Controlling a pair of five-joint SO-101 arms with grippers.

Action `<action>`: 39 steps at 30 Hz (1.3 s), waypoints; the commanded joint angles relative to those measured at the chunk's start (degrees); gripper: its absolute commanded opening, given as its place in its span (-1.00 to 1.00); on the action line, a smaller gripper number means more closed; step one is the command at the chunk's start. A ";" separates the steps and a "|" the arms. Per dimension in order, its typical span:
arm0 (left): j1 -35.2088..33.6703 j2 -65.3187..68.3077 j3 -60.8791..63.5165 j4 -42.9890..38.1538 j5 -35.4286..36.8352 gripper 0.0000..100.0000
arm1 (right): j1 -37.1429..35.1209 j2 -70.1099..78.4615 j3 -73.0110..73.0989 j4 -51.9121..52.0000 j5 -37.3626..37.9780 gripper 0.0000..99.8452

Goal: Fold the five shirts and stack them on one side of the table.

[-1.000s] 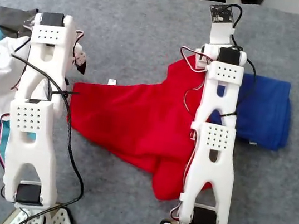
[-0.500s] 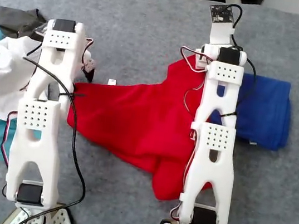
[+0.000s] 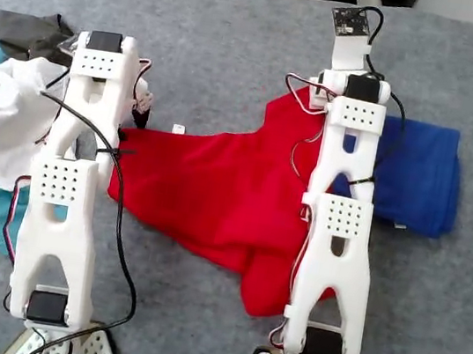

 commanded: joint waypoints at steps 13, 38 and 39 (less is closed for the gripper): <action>-3.12 0.35 -20.18 4.40 -15.65 -0.94 | -0.88 -1.01 -3.38 -0.35 0.26 -0.97; -9.10 -56.53 -38.37 4.40 -44.13 -0.94 | -3.25 -69.41 -2.95 2.73 -2.02 -0.97; -9.10 -59.16 -38.29 4.40 -45.01 -0.94 | -3.34 -71.69 -2.86 2.73 -2.02 -0.97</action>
